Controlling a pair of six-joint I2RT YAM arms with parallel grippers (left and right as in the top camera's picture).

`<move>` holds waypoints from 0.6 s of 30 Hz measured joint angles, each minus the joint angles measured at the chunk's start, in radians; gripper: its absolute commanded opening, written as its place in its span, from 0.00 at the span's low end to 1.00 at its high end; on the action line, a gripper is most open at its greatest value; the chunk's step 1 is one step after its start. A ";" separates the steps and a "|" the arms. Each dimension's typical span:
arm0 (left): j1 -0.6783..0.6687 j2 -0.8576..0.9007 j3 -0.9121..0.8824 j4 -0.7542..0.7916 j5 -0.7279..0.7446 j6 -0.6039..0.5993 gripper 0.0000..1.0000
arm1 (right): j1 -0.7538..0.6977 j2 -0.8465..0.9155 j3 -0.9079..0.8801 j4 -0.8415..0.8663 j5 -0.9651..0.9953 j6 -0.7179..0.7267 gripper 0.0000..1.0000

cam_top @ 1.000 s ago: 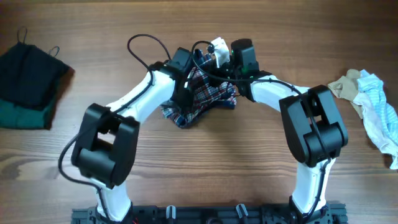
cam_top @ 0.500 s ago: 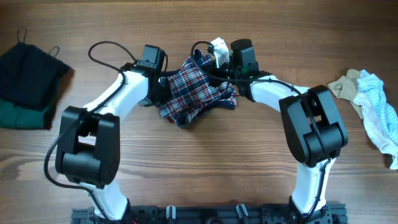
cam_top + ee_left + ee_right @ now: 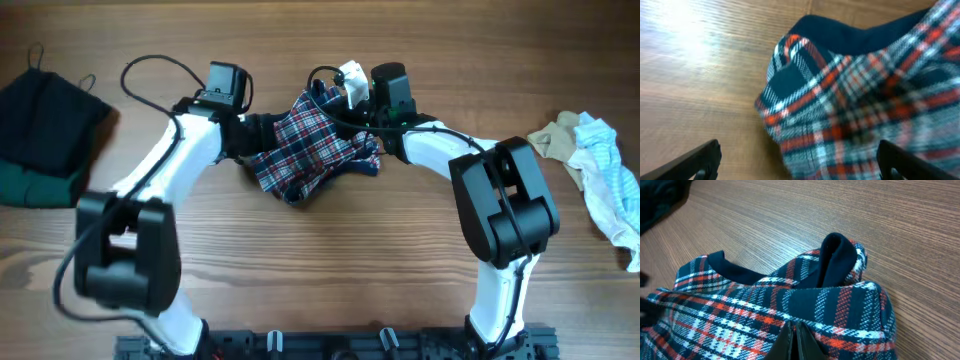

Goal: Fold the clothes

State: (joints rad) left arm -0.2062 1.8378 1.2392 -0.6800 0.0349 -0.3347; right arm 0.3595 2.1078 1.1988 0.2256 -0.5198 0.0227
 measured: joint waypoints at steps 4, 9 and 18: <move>0.012 0.114 0.010 0.079 0.056 0.063 1.00 | 0.000 0.000 0.001 0.000 0.000 0.000 0.04; 0.025 0.149 0.036 0.120 0.122 0.124 0.95 | 0.000 0.000 0.001 0.001 0.000 0.000 0.04; 0.032 0.167 0.051 0.046 0.379 0.232 0.95 | 0.000 0.000 0.000 0.001 -0.003 0.000 0.04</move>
State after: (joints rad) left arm -0.1745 2.0045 1.2903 -0.6342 0.4141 -0.1032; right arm 0.3592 2.1078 1.1992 0.2264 -0.5232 0.0227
